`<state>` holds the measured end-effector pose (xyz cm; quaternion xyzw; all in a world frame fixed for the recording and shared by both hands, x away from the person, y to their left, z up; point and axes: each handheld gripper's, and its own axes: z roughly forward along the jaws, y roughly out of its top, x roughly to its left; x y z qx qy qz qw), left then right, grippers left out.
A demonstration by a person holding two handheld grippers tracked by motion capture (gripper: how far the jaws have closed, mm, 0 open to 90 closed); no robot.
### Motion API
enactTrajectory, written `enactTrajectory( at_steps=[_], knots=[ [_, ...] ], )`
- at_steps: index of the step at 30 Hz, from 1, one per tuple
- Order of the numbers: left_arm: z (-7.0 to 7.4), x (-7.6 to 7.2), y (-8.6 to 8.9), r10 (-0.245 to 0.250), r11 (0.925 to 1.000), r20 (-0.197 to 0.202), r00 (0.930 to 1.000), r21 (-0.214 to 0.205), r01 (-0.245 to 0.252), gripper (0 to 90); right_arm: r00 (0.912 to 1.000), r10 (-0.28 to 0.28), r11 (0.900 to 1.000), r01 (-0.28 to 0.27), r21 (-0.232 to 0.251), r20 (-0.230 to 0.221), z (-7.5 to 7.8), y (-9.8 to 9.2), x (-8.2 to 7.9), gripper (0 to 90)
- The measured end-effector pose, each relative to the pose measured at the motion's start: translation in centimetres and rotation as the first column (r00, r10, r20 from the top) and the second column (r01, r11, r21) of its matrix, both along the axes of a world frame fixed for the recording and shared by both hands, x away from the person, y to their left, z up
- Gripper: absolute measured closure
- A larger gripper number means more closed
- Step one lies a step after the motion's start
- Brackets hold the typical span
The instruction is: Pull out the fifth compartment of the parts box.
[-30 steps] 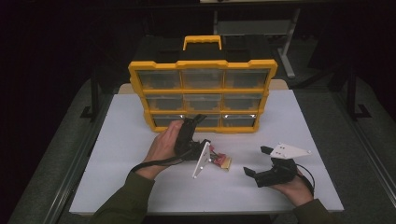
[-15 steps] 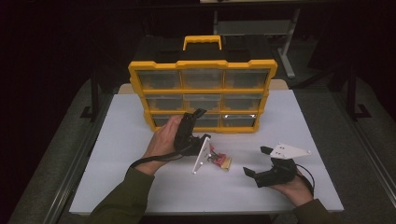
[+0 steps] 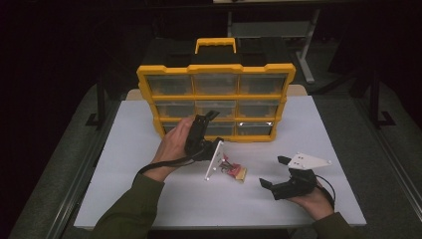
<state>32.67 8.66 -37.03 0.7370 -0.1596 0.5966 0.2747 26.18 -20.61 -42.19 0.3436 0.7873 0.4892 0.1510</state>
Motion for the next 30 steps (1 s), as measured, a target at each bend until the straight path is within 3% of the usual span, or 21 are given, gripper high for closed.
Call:
enactTrajectory(
  at_steps=[18,26,30],
  knots=[
    [0.6,1.7,-0.2,0.028,0.9996,0.035,0.999,0.01,-0.028,0.1,1.0,-0.003,1.0,0.003,0.003,-0.003,0.0,-0.1,0.0,0.0],
    [0.9,2.3,0.1,0.041,0.9991,0.05,0.9979,-0.005,-0.041,7.5,1.0,-0.002,1.0,0.002,0.004,-0.004,0.0,-0.1,0.0,0.0],
    [1.0,2.5,0.1,0.072,0.997,0.073,0.9948,0.026,-0.074,14.3,1.0,-0.002,1.0,0.002,0.004,0.0,0.0,-0.1,0.0,0.0]
  ],
)
